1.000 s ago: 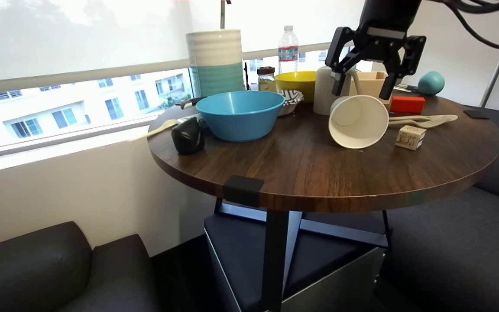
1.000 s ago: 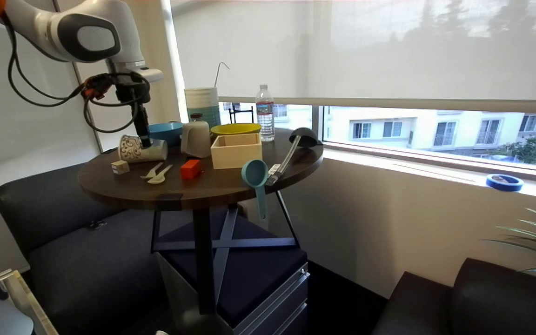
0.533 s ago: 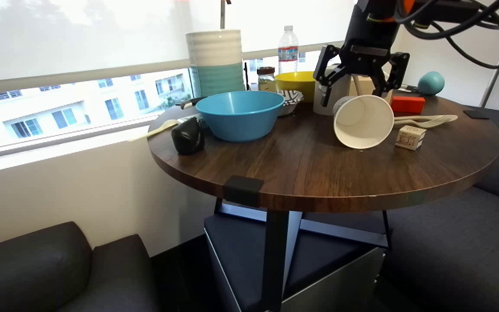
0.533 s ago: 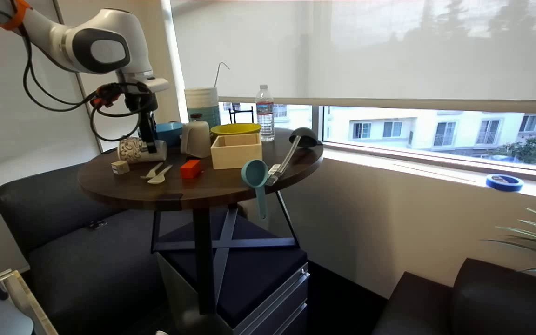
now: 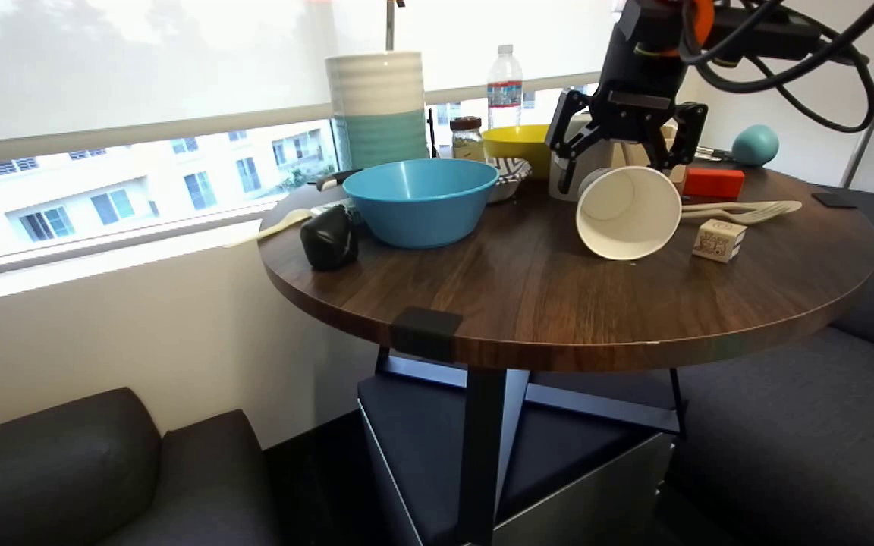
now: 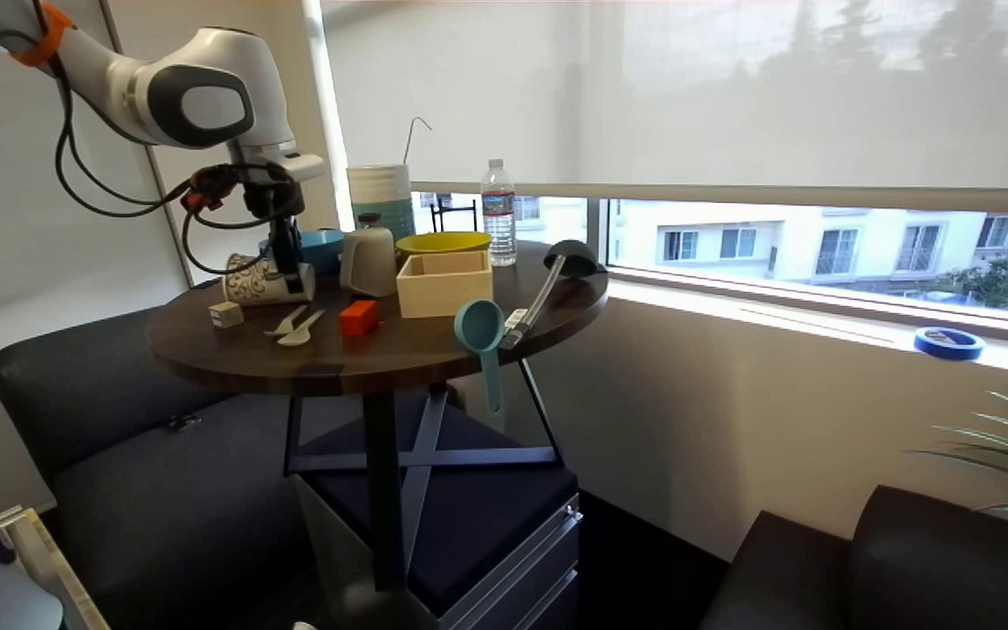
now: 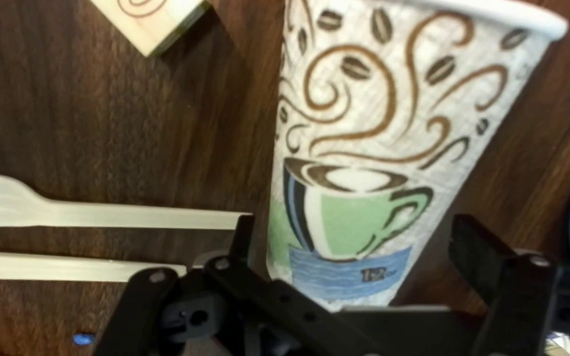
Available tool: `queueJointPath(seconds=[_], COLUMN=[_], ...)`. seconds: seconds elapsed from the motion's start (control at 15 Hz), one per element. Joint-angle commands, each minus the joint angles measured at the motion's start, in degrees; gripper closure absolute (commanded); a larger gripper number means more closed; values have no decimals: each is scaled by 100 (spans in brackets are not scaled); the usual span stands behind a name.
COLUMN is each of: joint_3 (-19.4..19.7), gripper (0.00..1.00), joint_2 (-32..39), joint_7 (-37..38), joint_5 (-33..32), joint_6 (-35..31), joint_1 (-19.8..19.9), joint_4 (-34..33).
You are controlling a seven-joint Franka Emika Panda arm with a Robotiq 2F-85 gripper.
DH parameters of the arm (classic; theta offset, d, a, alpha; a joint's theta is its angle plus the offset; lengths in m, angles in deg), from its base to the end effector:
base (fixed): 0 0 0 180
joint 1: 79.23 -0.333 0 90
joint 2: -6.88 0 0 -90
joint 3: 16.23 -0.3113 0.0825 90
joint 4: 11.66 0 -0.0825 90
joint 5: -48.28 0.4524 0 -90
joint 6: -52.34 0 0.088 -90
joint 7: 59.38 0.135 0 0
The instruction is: Slide the cream white block to left and cover it with a cup
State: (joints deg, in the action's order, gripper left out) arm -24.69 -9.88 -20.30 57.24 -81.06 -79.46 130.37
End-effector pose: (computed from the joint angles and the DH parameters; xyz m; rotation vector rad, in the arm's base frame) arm 0.5064 0.0804 0.3384 -2.8601 0.9370 -0.1465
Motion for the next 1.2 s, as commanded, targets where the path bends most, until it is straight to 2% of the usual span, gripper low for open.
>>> queueJointPath(seconds=[0.0, 0.07, 0.27, 0.4, 0.8, 1.13], joint_3=[16, 21, 62, 91, 310, 747], gripper=[24, 26, 50, 60, 60, 60], joint_2=[32, 36, -49, -205, -1047, -1977], joint_7=[-40, -44, -438, -916, -2748, -4249], joint_5=[-185, -222, -266, -283, -58, 199], joint_6=[-76, -89, -239, -375, -664, -768], joint_1=[21, 30, -29, -68, -365, -913], joint_4=[-37, -33, 55, 161, 668, 1296])
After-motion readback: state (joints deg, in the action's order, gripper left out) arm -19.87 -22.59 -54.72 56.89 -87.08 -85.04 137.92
